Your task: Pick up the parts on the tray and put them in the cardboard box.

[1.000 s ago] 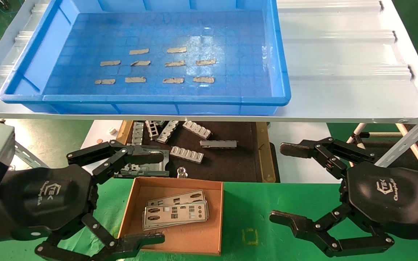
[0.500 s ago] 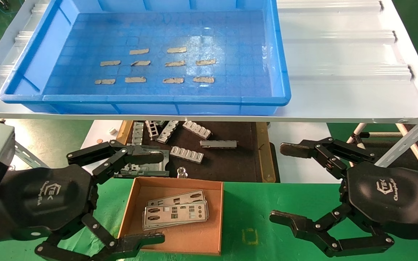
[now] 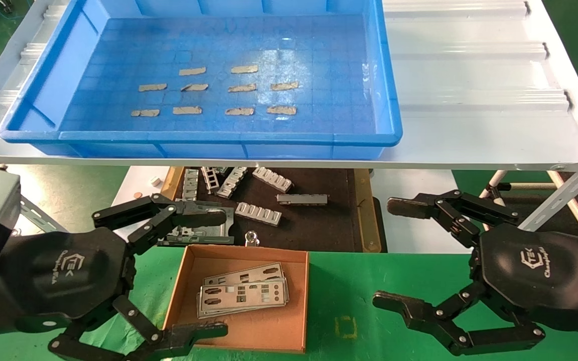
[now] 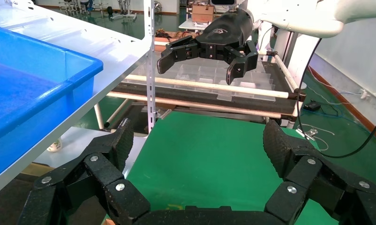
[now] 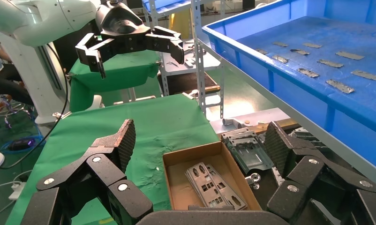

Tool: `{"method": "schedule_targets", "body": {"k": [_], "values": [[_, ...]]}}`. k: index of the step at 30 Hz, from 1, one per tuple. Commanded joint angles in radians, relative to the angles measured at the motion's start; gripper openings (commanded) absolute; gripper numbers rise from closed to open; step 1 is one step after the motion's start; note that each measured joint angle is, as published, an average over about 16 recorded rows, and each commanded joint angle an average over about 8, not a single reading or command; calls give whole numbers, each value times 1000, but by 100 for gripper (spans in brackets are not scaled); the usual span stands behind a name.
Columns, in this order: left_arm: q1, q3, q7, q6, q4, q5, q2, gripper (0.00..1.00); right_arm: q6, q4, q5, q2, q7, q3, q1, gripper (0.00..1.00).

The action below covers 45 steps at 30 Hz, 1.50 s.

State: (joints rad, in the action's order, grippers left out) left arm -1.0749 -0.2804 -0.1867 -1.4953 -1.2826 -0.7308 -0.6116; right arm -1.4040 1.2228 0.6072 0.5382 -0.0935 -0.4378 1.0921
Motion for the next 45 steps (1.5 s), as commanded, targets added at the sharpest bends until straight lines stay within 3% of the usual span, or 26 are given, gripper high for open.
{"method": "schedule_targets", "body": {"k": [1, 45], "values": [[0, 0, 0, 0, 0, 0, 0, 100, 0, 0, 0, 0, 0, 0, 0, 100], [0, 0, 0, 0, 0, 0, 0, 100, 0, 0, 0, 0, 0, 0, 0, 100]]}}
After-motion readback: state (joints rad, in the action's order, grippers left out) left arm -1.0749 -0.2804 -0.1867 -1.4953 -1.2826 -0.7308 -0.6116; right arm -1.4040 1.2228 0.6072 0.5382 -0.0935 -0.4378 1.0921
